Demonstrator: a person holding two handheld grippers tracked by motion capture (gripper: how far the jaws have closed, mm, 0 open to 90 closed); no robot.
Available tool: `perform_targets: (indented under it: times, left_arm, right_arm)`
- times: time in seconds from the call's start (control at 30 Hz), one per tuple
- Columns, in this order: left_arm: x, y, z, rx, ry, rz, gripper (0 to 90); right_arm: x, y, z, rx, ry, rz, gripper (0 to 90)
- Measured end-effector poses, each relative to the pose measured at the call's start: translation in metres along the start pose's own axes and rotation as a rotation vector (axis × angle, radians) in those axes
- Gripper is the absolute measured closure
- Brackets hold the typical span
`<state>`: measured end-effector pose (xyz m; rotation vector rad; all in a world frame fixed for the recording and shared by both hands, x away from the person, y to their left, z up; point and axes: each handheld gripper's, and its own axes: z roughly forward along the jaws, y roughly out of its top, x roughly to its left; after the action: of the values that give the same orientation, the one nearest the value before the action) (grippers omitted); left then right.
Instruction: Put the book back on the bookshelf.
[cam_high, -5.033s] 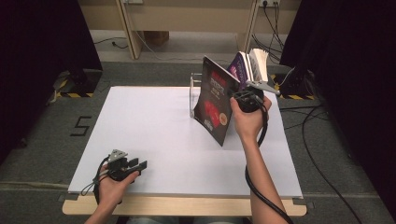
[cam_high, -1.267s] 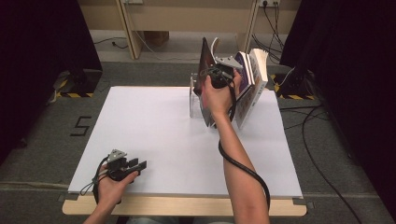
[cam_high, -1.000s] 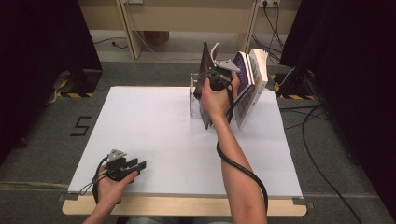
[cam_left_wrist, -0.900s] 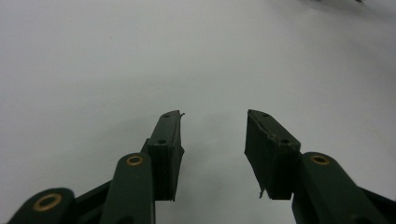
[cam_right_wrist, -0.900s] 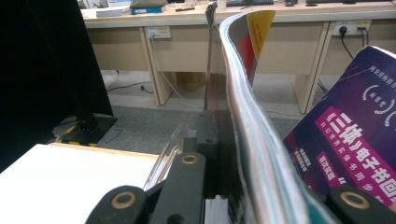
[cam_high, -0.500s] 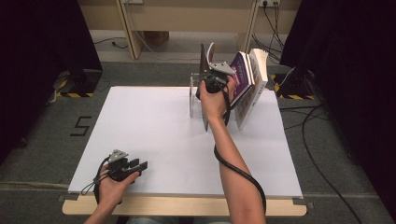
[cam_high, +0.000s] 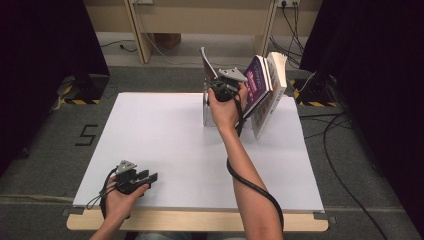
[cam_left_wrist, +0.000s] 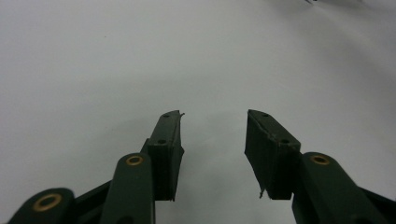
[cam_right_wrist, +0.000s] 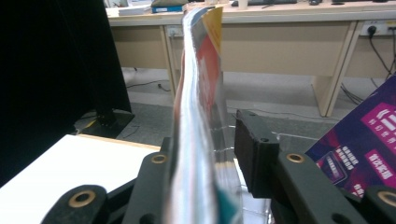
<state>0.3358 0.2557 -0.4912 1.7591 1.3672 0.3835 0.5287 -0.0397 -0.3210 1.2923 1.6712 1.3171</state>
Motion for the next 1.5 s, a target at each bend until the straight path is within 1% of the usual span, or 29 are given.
perform_targets:
  times: [0.1,0.3,0.33,0.4,0.43,0.5,0.57,0.73,0.77,0.83,0.97,1.03,1.17,1.27,1.4,1.5]
  left_arm:
    - [0.0,0.0,0.0,0.0,0.0,0.0,55.2]
    - [0.0,0.0,0.0,-0.001,0.0,0.001,55.3]
    - [0.0,0.0,0.0,-0.001,0.0,0.0,55.2]
    - [0.0,0.0,0.0,0.0,-0.001,0.001,55.3]
    - [0.0,0.0,0.0,0.0,0.0,0.001,55.2]
    - [0.0,0.0,0.0,0.0,0.0,0.001,55.2]
    - [0.0,0.0,0.0,0.001,0.0,0.001,55.2]
    - [-0.001,0.0,0.0,0.0,-0.002,0.0,55.2]
    - [-0.001,0.0,0.0,0.001,-0.001,0.002,55.3]
    - [0.0,0.0,0.0,0.0,0.0,0.001,55.3]
    - [-0.001,0.0,0.0,0.0,-0.002,0.001,55.3]
    - [-0.001,0.0,0.0,0.0,-0.003,0.001,55.3]
    - [-0.001,0.0,0.0,0.001,-0.001,0.002,55.4]
    - [0.0,0.0,0.001,0.004,-0.002,0.002,55.5]
    - [0.0,0.0,0.001,0.002,-0.002,0.003,55.5]
    - [0.001,0.0,0.001,0.002,-0.001,0.002,55.6]
  right_arm:
    - [0.003,-0.001,-0.001,0.002,0.016,0.005,66.5]
    - [0.006,-0.004,-0.004,0.004,0.037,0.007,65.5]
    - [0.006,-0.004,-0.005,0.003,0.038,0.007,65.8]
    - [0.005,-0.004,-0.006,0.005,0.038,0.004,69.9]
    - [0.004,-0.004,-0.007,0.012,0.035,0.007,72.4]
    - [0.002,-0.004,-0.008,0.021,0.039,0.022,73.4]
    - [0.001,-0.004,-0.009,0.035,0.034,0.022,73.8]
    - [-0.002,-0.005,-0.009,0.075,0.022,0.047,75.9]
    - [-0.002,-0.005,-0.009,0.083,0.015,0.045,76.5]
    - [-0.003,-0.005,-0.008,0.11,0.008,0.054,80.9]
    - [-0.006,-0.001,-0.008,0.151,-0.039,0.056,87.0]
    - [-0.009,-0.001,-0.008,0.144,-0.056,0.053,87.2]
    - [-0.014,-0.002,-0.007,0.115,-0.07,0.05,87.3]
    - [-0.013,-0.002,-0.007,0.089,-0.08,0.031,87.4]
    - [-0.013,-0.001,-0.005,0.066,-0.083,0.041,87.4]
    - [-0.012,-0.003,-0.003,0.059,-0.089,0.036,87.4]
